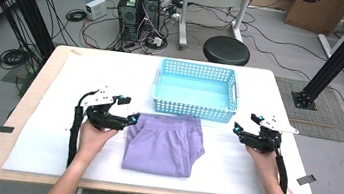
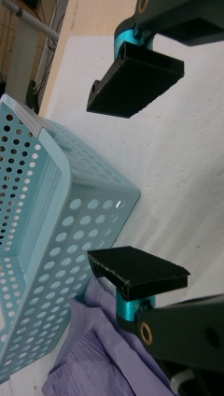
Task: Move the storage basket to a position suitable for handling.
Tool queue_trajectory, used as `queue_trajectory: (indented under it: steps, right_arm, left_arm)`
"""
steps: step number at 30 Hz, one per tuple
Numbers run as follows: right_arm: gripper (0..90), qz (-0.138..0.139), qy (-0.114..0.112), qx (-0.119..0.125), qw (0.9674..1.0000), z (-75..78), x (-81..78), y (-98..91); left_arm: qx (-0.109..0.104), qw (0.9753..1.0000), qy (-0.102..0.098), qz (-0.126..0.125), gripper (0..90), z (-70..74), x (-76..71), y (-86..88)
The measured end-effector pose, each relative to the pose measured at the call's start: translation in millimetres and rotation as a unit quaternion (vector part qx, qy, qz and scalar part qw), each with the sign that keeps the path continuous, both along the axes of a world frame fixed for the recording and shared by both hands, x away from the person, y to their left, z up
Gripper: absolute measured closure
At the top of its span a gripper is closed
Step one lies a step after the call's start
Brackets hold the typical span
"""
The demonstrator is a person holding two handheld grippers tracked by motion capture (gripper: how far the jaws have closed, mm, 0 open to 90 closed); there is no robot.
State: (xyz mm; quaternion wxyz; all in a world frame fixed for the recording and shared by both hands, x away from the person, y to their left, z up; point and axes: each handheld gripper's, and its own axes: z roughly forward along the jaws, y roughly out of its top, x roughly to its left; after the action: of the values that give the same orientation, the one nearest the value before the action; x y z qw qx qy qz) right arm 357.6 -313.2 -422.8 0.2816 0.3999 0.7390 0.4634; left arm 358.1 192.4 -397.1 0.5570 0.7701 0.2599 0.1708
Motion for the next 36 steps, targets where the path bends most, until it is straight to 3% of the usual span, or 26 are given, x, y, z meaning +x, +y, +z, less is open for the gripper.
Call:
queue_trajectory:
  steps: [4,10,23,27,28,31,32,33,36]
  right_arm:
    - [24.9,-0.001,-0.002,-0.001,1.0000,-0.6,0.8,-0.9]
    - [24.9,-0.002,-0.001,0.000,1.0000,-1.8,3.0,-0.9]
    - [24.9,0.002,0.001,0.002,1.0000,-1.3,4.0,0.9]
    - [24.9,0.003,0.002,0.000,1.0000,-1.0,7.6,3.2]
    - [24.9,0.002,0.005,0.001,1.0000,-0.2,8.3,4.5]
    - [24.9,0.001,0.008,-0.001,1.0000,0.9,12.3,6.9]
    - [24.9,0.000,0.009,-0.001,1.0000,0.9,13.7,7.4]
    - [24.9,0.000,0.012,-0.002,0.9999,0.7,15.9,8.1]
    - [27.3,-0.004,0.017,-0.007,0.9998,-1.3,22.5,9.5]
  left_arm:
    - [0.006,1.0000,0.006,0.002,27.4,-1.6,1.8,-3.2]
    - [-0.006,0.9999,0.014,-0.002,27.4,-1.1,3.5,-5.9]
    - [-0.003,0.9999,0.016,0.000,27.4,-1.3,6.4,-10.6]
    - [0.002,0.9995,0.031,0.002,27.4,-3.5,15.0,-16.0]
    - [0.008,0.9989,0.046,0.002,27.4,-5.3,22.2,-20.2]
    - [0.014,0.9983,0.056,0.004,27.3,-8.2,29.9,-24.8]
    - [0.026,0.9970,0.072,0.008,27.3,-9.6,36.6,-30.8]
    - [0.038,0.9965,0.074,0.009,27.3,-9.5,40.9,-33.8]
    - [0.042,0.9965,0.069,0.019,27.3,-14.3,51.7,-40.9]
